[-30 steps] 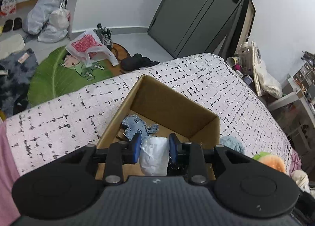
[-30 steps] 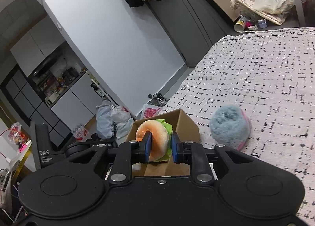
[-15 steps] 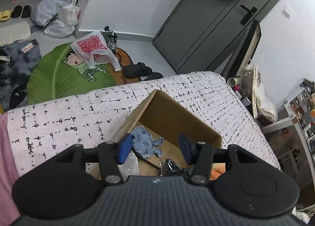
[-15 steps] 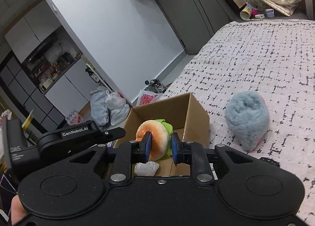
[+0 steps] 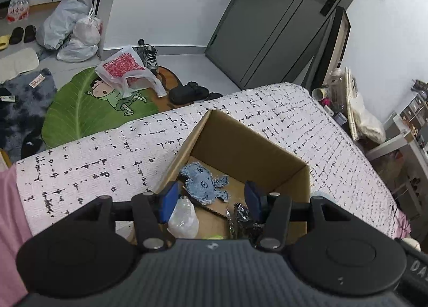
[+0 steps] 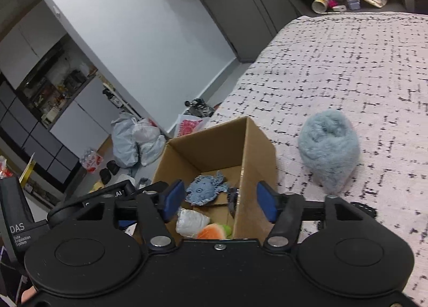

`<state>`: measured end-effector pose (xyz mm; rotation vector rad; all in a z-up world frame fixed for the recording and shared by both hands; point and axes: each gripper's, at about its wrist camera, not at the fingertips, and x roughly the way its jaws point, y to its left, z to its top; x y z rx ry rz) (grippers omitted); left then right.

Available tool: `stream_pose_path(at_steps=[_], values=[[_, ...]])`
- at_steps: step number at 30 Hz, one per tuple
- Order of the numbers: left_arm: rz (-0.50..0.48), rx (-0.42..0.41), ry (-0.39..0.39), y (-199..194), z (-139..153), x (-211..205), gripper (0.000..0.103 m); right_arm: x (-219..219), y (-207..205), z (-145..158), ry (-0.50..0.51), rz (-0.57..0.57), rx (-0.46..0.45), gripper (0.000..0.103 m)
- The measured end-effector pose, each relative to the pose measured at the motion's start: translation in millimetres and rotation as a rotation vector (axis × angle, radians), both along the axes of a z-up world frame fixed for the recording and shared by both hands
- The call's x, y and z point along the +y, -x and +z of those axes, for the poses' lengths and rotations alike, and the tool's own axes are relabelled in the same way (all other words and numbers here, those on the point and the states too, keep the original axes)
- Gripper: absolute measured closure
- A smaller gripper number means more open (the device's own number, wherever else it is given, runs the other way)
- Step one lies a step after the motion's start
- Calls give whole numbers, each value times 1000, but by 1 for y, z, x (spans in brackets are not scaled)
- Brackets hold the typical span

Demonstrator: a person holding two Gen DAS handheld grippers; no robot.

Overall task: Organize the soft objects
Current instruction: 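Open the left tool to drop the white roll into the box while the right tool releases the burger, then move both tools back from the box toward the tissue packet and eye mask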

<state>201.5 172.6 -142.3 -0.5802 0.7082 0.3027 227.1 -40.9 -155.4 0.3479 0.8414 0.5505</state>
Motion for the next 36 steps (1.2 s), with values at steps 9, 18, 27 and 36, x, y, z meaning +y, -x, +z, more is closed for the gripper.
stream_pose_path(at_steps=[9, 18, 27, 36], values=[[37, -24, -8, 9, 16, -9, 24, -20, 5, 19, 51, -36, 18, 12], [7, -20, -38, 20, 31, -35, 18, -49, 6, 30, 37, -64, 42, 6], [-27, -1, -46, 22, 44, -65, 18, -76, 11, 51, 13, -44, 19, 0], [-45, 20, -99, 27, 59, -90, 18, -105, 11, 58, 1, -74, 50, 0]])
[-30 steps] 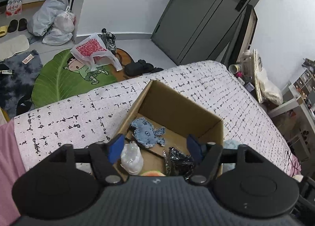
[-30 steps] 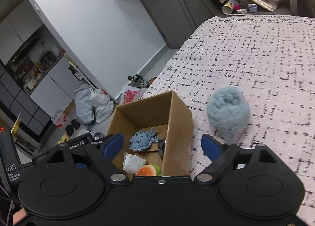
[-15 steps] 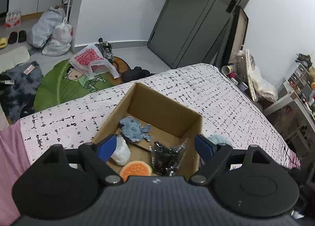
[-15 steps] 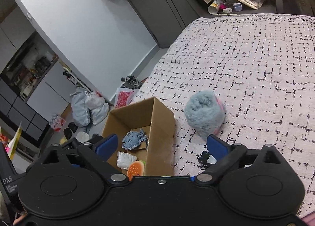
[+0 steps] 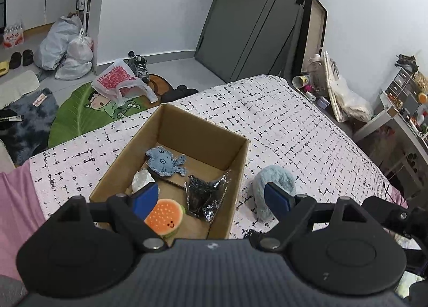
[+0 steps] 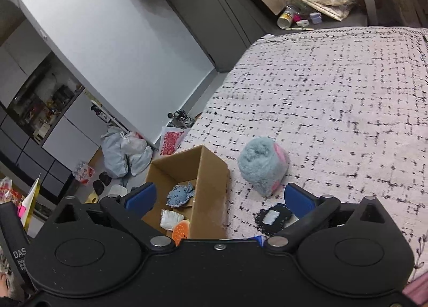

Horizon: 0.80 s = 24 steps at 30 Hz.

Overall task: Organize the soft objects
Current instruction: 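Move both tools back from the box toward the tissue packet and eye mask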

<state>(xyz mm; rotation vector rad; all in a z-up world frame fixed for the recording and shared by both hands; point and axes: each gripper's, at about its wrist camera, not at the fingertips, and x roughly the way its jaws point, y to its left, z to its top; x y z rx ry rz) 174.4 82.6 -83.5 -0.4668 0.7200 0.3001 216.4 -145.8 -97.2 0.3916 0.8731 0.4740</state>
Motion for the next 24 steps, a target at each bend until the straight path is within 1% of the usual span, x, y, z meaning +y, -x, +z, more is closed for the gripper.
stream_pose_path(at_steps=[5, 10, 18, 21, 24], values=[[-12, 23, -25, 3, 5, -11, 18, -13, 2, -1, -17, 7, 28, 0], [-20, 76, -62, 4, 9, -22, 18, -26, 8, -1, -36, 21, 44, 0], [-21, 95, -85, 9, 18, -40, 18, -49, 15, -2, -58, 36, 55, 0], [-30, 106, -90, 9, 18, -49, 18, -56, 15, -6, -69, 34, 65, 0], [-45, 116, -79, 10, 14, -58, 18, -62, 15, -8, -84, 28, 74, 0]])
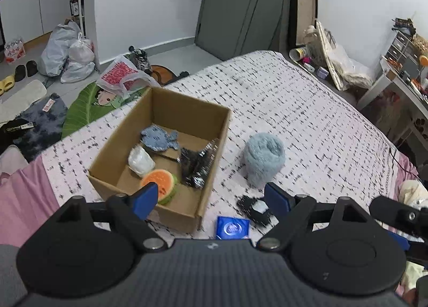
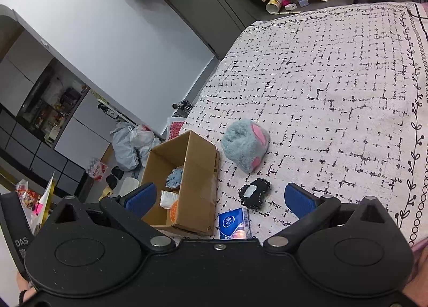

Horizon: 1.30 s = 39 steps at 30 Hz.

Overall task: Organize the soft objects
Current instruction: 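Move both tools back from the box toward the tissue packet and eye mask, then grasp the blue Vinda tissue packet with the left tool while the right tool grasps the black eye mask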

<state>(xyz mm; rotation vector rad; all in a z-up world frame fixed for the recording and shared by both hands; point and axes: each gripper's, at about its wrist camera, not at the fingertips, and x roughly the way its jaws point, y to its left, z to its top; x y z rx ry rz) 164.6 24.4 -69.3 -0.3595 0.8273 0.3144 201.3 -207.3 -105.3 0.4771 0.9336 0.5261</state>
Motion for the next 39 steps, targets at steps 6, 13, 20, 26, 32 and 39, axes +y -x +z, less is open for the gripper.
stream_pose_path(at_steps=[6, 13, 20, 26, 32, 39], values=[[21, 34, 1, 1, -13, -15, 18, -10, -4, -12, -42, -30, 45, 0], [43, 70, 20, 1, -29, -24, 18, -11, -8, -30, -67, -40, 111, 0], [38, 102, 43, 1, -47, -32, 18, -9, -12, -44, -56, -40, 152, 0], [42, 105, 79, -3, -62, -36, 19, -10, -17, -54, -71, -64, 179, 0], [47, 117, 112, -8, -80, -39, 20, -2, -21, -61, -69, -58, 169, 0], [49, 152, 141, -13, -105, -40, 21, 6, -29, -73, -85, -55, 195, 7]])
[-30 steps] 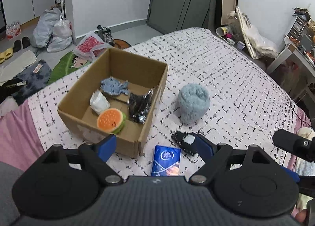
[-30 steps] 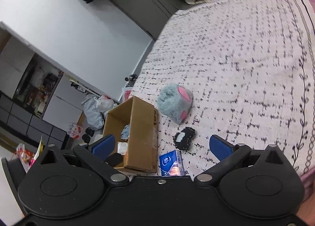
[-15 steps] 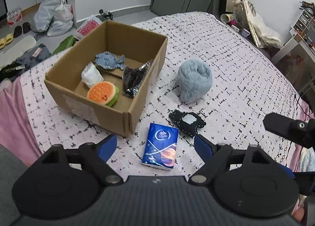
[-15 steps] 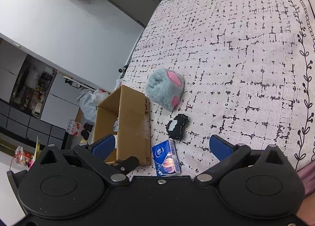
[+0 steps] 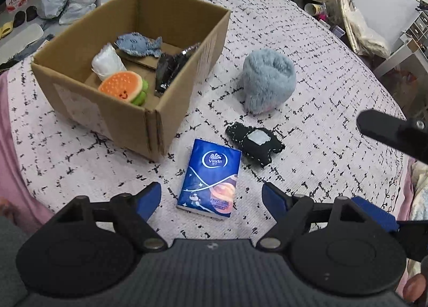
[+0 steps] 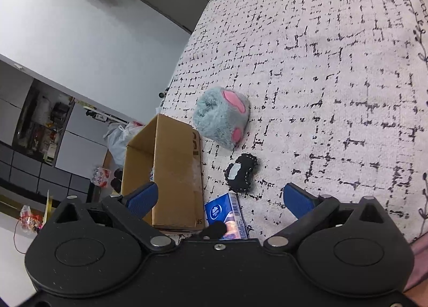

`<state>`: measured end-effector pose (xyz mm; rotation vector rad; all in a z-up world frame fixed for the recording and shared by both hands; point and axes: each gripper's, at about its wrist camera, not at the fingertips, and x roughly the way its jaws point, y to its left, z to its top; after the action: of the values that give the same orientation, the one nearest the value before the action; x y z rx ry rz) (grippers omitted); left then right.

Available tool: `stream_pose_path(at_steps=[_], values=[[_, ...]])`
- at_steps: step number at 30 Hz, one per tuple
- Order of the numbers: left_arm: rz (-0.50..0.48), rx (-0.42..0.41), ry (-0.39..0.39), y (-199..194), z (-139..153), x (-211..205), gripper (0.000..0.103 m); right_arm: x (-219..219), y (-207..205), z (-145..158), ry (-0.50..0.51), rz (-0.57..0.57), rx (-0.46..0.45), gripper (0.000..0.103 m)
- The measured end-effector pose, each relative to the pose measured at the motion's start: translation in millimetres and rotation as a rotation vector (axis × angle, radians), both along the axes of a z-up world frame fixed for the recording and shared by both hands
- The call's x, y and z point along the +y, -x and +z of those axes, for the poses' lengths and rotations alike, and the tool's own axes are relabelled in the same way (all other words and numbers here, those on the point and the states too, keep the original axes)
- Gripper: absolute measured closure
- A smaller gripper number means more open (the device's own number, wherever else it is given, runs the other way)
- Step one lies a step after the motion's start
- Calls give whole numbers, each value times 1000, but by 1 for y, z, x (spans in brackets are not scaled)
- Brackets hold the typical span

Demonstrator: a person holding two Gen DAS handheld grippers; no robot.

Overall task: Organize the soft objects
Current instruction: 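Grasp the blue Vinda tissue packet with the left tool while the right tool grasps the black eye mask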

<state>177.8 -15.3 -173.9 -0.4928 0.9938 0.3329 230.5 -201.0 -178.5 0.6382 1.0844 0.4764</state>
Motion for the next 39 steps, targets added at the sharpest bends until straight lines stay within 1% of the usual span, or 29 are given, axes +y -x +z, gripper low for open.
stream_pose_path(at_steps=[3, 7, 12, 15, 16, 17, 18, 25, 32, 34, 38, 39], values=[[0, 3, 6, -3, -7, 2, 21, 3, -3, -5, 0, -3, 2, 18], [8, 13, 24, -8, -17, 5, 23, 7, -7, -12, -1, -13, 12, 27], [0, 23, 36, -14, -28, 6, 27, 13, -13, -22, -4, -10, 35, 33], [1, 28, 46, -16, -35, 6, 33, 19, -17, -28, 2, -5, 40, 38], [4, 22, 46, -16, -35, 7, 37, 21, -18, -31, 3, -4, 44, 40], [7, 17, 48, -16, -36, 8, 46, 22, -19, -33, 4, -3, 48, 41], [7, 17, 53, -16, -36, 9, 50, 24, -20, -36, 6, -2, 54, 43], [29, -26, 113, -12, -37, 17, 52, 40, -24, -51, 42, 18, 69, 47], [47, -48, 159, -9, -38, 24, 52, 52, -28, -67, 77, 19, 68, 50], [46, -50, 168, -9, -39, 25, 52, 55, -28, -69, 81, 17, 63, 54], [47, -56, 187, -7, -40, 28, 52, 60, -31, -72, 86, 13, 51, 58], [51, -59, 198, -7, -40, 30, 52, 61, -32, -74, 89, 14, 51, 62]])
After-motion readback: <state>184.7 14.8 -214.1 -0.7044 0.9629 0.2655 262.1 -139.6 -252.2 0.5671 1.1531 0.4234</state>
